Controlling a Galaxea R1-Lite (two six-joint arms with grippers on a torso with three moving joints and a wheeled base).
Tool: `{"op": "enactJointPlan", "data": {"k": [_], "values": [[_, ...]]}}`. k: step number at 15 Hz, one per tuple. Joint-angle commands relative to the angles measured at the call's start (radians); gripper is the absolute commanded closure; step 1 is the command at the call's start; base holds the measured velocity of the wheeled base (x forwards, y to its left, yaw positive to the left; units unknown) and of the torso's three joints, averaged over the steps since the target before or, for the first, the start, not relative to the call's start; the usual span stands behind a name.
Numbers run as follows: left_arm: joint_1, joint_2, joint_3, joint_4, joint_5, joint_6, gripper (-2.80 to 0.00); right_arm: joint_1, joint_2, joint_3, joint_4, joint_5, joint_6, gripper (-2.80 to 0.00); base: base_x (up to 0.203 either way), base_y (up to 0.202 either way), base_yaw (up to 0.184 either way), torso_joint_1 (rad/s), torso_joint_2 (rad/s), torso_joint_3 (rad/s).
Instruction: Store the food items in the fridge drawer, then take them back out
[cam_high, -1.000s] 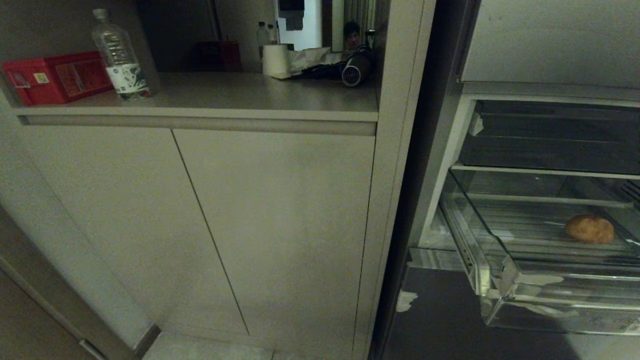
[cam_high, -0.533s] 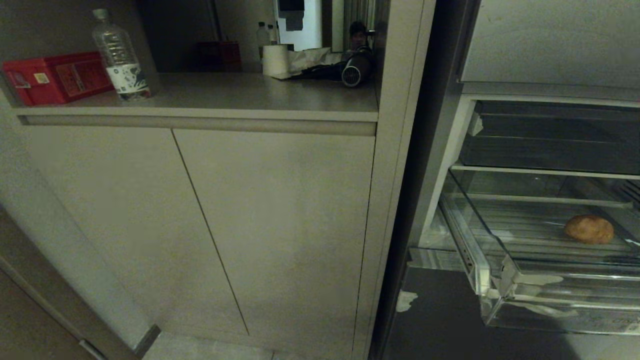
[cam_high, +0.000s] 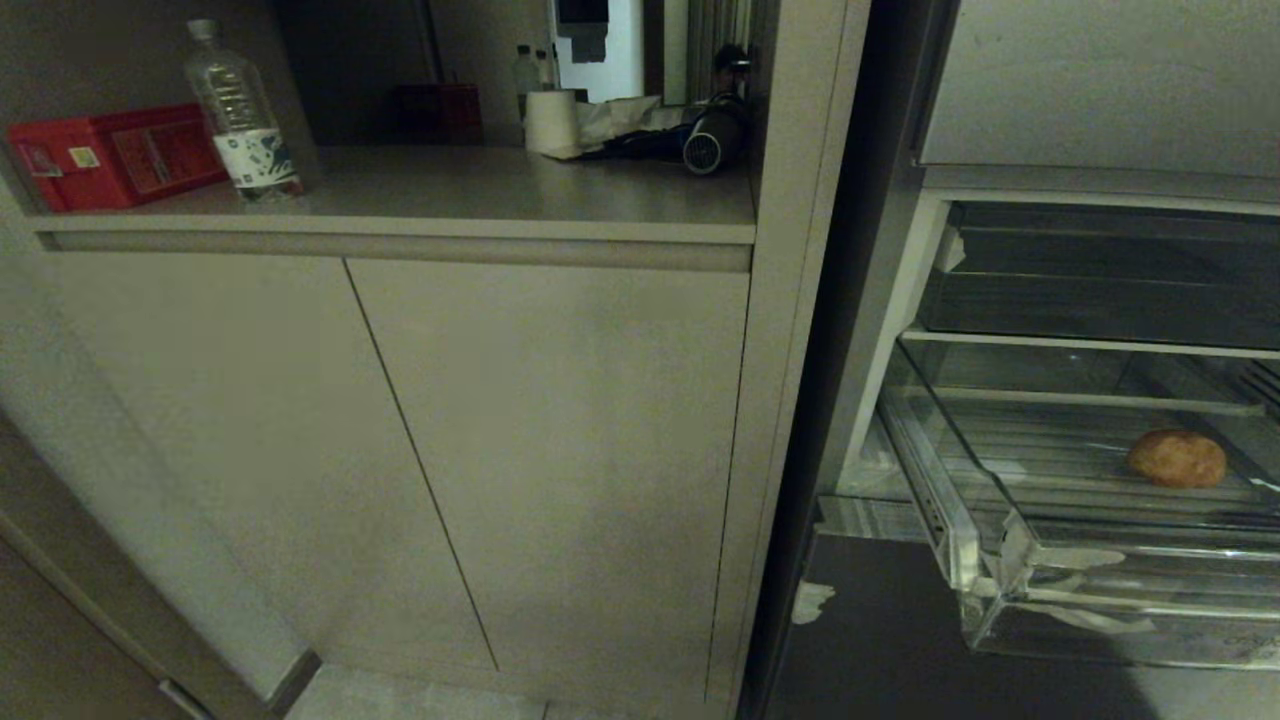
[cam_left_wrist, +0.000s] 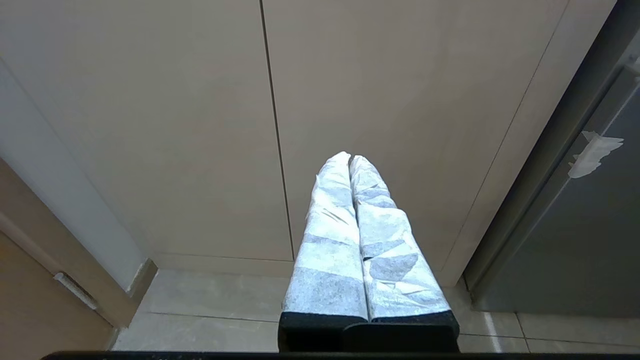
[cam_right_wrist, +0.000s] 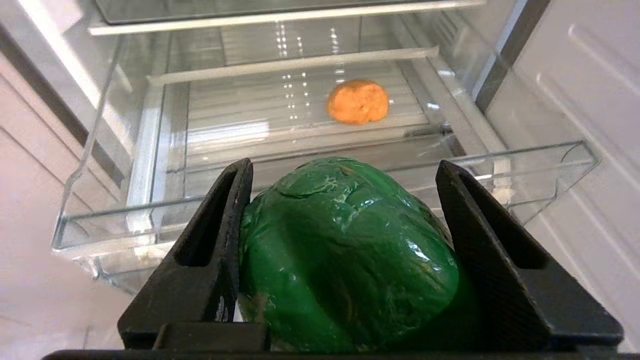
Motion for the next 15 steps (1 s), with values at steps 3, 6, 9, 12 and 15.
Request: {"op": "enactJointPlan", "data": {"k": [3,6,9,12,15], "values": [[0.0,0.0,0.0,0.0,0.0,0.0,0.0,0.001,-0.043,0.031,-0.063,0.001,-0.046,0.0,0.0,0.0,0.0,0.0,0.0,0.0],[0.0,0.0,0.0,0.0,0.0,0.0,0.0,0.0,-0.075,0.059,-0.121,-0.001,-0.129,0.0,0.0,0.0,0.0,0.0,0.0,0.0],[0.0,0.0,0.0,0.0,0.0,0.0,0.0,-0.002,-0.102,0.079,-0.13,-0.002,-0.153,0.0,0.0,0.0,0.0,0.0,0.0,0.0],[0.0,0.0,0.0,0.0,0.0,0.0,0.0,-0.002,-0.122,0.074,-0.13,-0.005,-0.154,0.0,-0.001,0.0,-0.024,0.001,0.0,0.001],[0.0,0.0,0.0,0.0,0.0,0.0,0.0,-0.002,-0.141,0.084,-0.13,-0.005,-0.153,0.0,-0.004,0.006,-0.162,0.005,0.0,0.001]]}}
